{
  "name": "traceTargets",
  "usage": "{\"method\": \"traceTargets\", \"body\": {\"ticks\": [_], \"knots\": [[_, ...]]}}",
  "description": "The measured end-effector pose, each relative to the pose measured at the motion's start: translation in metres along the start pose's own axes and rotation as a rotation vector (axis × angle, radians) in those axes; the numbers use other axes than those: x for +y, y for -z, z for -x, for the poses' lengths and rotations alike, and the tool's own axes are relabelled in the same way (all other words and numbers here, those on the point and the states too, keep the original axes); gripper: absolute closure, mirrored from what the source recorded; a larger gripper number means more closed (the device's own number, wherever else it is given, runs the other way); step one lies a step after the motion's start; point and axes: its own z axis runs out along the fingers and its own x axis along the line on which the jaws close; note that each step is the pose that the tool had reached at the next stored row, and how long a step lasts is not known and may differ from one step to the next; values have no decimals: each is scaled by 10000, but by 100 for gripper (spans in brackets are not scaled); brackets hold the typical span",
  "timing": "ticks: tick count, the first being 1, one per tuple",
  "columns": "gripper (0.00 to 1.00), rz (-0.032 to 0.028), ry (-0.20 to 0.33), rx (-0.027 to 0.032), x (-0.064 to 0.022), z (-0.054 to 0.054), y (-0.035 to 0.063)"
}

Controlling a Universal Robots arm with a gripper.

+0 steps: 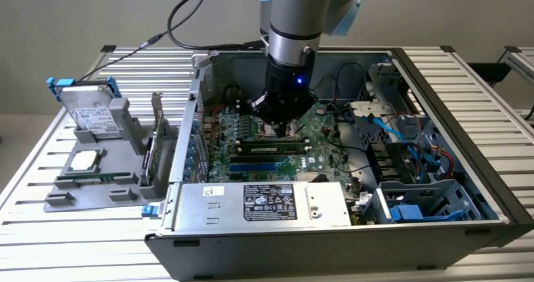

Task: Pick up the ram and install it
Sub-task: 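Press down the ram until it locks into place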

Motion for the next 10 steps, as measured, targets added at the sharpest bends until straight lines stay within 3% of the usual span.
{"method": "traceTargets", "body": {"ticks": [4,10], "knots": [[90,8,-1129,-135,0,1,-8],[90,23,-1974,-193,-1,0,-17]]}}
